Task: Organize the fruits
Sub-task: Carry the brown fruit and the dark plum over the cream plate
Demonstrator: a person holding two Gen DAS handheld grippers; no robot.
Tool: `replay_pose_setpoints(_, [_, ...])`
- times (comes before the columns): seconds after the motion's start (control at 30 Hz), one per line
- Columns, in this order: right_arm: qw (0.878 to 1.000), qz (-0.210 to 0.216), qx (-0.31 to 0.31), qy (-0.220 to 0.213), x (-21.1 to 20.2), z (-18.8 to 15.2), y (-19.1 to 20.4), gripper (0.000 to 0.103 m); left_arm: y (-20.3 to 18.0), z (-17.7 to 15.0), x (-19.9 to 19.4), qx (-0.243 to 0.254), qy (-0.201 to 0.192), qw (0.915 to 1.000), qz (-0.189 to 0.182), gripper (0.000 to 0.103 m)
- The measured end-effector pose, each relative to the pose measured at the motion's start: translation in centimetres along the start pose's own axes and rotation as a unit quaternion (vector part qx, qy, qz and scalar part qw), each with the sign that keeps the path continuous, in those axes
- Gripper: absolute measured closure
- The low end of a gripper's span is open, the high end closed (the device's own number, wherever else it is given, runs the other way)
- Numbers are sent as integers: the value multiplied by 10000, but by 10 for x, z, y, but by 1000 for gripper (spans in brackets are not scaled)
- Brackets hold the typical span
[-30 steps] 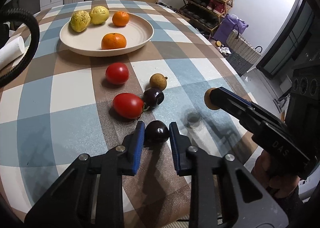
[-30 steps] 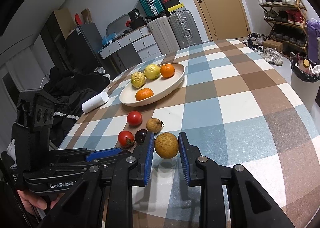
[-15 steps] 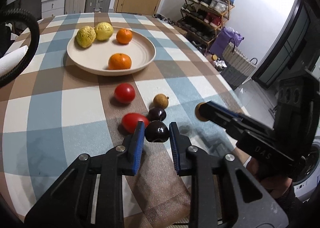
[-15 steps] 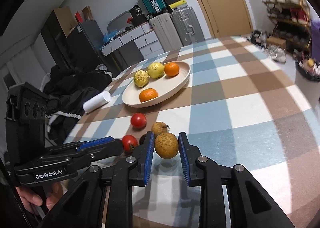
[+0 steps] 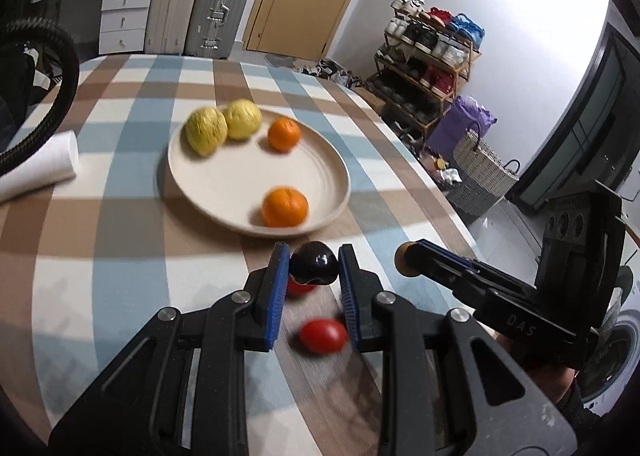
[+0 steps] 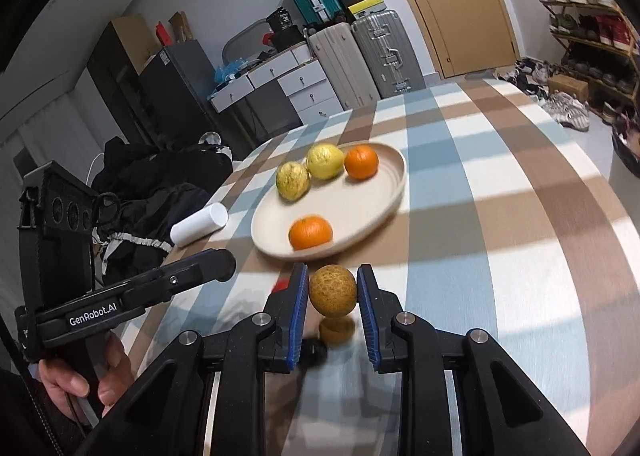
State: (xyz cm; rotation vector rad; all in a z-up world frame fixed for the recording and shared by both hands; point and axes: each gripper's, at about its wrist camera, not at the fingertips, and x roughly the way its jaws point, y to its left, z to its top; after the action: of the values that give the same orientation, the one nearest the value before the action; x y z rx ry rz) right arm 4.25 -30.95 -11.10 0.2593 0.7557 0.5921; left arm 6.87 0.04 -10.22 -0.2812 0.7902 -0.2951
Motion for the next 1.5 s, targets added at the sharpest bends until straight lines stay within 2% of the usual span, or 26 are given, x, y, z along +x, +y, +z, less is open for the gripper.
replay_pose_setpoints(0.37, [9994, 62, -333, -91, 44, 70, -1, 78, 29, 73, 36, -92, -204, 9998, 5, 81])
replay_pose_setpoints(0.67, [9992, -57, -385, 58, 94, 106, -19, 78, 43, 114, 102, -193, 55, 9997, -108, 81])
replay_pose_setpoints(0.97, [9986, -200, -353, 330, 132, 109, -37, 78, 44, 118, 148, -24, 307, 9995, 56, 81])
replay_pose_setpoints(1.07, [9985, -195, -329, 384, 138, 107, -40, 78, 40, 117, 156, 133, 310, 9993, 138, 81])
replay_pose_setpoints(1.27, [9978, -312, -377, 446, 146, 105, -41, 77, 42, 116, 165, 86, 407, 9990, 174, 81])
replay_pose_setpoints(1.3, [9977, -327, -396, 451, 148, 105, -40, 76, 42, 116, 167, 98, 410, 9990, 180, 81])
replay_pose_setpoints(1.37, [9974, -394, -446, 411, 150, 104, -38, 65, 42, 115, 168, 120, 439, 9988, 168, 81])
replay_pose_setpoints(1.43, [9972, -477, -424, 379, 149, 104, -39, 61, 43, 115, 169, 98, 455, 9988, 140, 81])
replay_pose_setpoints(1.5, [9983, -373, -342, 283, 143, 104, -41, 57, 46, 116, 168, 25, 456, 9989, 133, 81])
